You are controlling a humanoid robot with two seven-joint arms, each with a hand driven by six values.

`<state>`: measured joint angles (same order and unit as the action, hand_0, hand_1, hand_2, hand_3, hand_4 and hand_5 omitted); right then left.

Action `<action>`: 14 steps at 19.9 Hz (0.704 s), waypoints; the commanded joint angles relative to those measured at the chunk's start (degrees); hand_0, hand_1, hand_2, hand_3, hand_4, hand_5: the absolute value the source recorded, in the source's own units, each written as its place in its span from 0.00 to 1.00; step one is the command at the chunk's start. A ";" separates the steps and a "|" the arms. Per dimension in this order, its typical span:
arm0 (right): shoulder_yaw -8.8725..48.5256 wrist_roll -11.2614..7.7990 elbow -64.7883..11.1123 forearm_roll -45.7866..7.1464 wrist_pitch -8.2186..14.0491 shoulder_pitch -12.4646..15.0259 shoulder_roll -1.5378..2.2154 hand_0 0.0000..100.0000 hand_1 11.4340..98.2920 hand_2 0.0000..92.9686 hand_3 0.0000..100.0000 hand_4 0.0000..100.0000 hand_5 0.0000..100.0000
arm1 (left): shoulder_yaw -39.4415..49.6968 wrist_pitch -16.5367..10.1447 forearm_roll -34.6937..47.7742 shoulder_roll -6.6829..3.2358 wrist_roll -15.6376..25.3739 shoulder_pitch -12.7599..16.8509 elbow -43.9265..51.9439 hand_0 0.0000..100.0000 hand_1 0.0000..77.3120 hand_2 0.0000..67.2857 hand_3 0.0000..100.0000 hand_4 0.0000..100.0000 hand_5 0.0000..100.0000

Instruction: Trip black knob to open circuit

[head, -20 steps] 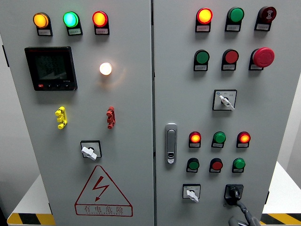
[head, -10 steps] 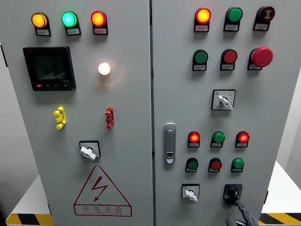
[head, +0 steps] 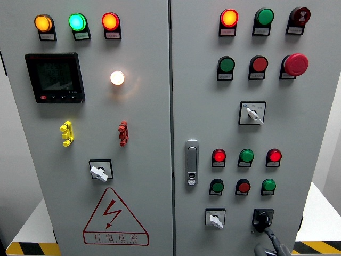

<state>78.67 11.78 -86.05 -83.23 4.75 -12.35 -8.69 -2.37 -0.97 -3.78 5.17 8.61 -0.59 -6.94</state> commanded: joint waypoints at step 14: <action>-0.19 0.00 0.09 0.00 0.08 -0.39 0.08 1.00 0.50 0.01 0.96 1.00 1.00 | 0.00 0.00 0.00 -0.07 0.00 -0.02 0.00 0.00 0.04 0.19 0.21 0.07 0.01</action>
<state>78.22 11.79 -86.05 -83.23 4.70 -12.83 -8.64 -2.37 -0.97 -3.78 5.12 8.61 -0.62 -6.94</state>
